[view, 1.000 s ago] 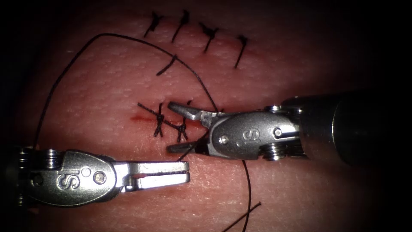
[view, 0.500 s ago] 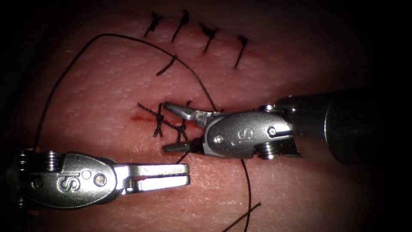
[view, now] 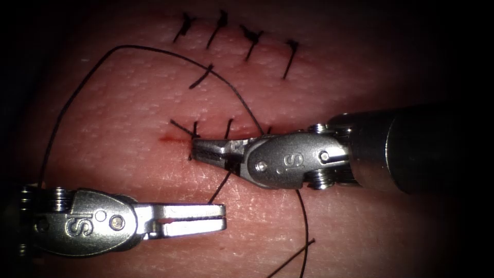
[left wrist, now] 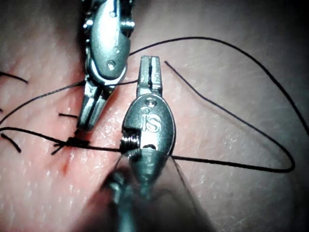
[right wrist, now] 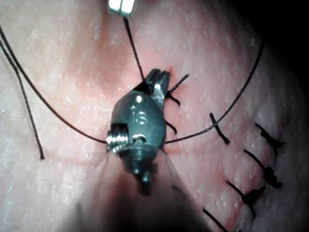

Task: Wound Closure
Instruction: Cut the suture with the right scissors

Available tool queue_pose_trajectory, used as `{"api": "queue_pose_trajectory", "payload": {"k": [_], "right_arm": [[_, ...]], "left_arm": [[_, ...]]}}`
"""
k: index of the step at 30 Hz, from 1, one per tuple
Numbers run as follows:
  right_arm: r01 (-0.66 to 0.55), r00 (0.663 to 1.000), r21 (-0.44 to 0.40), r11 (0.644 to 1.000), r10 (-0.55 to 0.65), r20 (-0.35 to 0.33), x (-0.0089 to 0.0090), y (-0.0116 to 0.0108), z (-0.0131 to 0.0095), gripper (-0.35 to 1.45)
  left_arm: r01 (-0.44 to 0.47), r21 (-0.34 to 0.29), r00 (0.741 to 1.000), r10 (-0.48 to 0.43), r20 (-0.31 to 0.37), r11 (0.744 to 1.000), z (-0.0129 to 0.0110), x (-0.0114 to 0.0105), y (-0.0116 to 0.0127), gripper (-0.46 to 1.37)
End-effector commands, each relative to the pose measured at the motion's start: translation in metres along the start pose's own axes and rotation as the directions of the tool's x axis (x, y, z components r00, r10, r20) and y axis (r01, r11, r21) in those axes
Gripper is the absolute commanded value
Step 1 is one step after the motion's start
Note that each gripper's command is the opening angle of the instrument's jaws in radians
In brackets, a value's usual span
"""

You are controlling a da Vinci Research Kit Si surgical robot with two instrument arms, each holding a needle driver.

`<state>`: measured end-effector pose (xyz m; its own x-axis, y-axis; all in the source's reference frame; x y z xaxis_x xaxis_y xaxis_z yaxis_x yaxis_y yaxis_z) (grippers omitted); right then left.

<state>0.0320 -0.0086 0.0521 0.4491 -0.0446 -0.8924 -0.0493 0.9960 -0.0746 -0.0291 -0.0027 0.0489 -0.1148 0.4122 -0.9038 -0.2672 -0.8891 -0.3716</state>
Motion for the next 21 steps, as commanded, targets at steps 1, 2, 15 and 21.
{"api": "queue_pose_trajectory", "payload": {"k": [1, 2, 15, 21], "right_arm": [[-0.007, 1.0, -0.006, 1.0, 0.007, 0.001, 0.0, 0.0, 0.0, -0.35], [-0.007, 1.0, -0.006, 1.0, 0.007, 0.0, 0.0, 0.0, -0.0001, -0.35], [-0.011, 1.0, 0.018, 1.0, 0.011, 0.008, 0.0, 0.0001, -0.0004, -0.35], [-0.031, 0.999, -0.01, 0.999, 0.031, 0.034, 0.0001, 0.0, -0.0004, 1.1]], "left_arm": [[0.001, -0.008, 1.0, -0.001, 0.002, 1.0, 0.0, 0.0, 0.0, -0.35], [0.001, -0.008, 1.0, -0.001, 0.002, 1.0, 0.0, 0.0, 0.0, -0.35], [0.001, -0.01, 1.0, -0.001, 0.001, 1.0, -0.0001, 0.0, -0.0001, -0.35], [0.001, -0.012, 1.0, -0.001, 0.001, 1.0, -0.0003, 0.0, -0.0001, -0.35]]}}
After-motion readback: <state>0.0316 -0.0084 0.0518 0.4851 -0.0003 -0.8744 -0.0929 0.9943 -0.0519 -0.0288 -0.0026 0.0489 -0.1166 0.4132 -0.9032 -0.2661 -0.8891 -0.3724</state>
